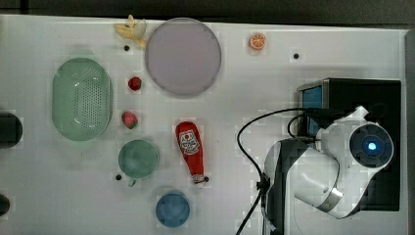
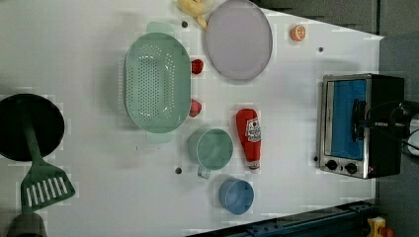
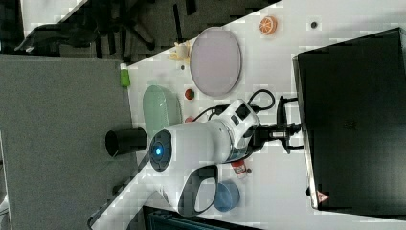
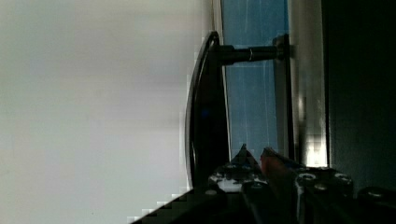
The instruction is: Flap open oven.
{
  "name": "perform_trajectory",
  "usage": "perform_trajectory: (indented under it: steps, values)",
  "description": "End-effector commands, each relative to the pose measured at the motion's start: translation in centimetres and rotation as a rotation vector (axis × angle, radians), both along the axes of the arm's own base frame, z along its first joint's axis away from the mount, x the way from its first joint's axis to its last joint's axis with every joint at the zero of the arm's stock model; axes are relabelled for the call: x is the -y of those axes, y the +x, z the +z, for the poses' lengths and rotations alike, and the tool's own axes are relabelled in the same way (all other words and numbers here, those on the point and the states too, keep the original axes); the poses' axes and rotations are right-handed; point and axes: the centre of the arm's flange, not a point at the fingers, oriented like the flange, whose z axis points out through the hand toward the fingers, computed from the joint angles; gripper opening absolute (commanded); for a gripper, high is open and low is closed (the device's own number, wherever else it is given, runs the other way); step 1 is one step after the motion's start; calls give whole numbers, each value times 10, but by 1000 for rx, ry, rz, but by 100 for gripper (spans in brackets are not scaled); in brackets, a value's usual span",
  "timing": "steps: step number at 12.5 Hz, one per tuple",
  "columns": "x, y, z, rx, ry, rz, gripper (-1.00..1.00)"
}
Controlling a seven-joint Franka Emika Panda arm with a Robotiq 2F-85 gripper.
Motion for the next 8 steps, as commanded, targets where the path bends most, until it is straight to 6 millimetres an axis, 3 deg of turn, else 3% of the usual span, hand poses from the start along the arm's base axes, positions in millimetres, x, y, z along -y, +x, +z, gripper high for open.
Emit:
perform_trajectory:
  steps: [1,8]
  values:
    - [-25,11,-2,-15,-21,87,-65]
    - [-103,27,-28,-99,-201,104,-65]
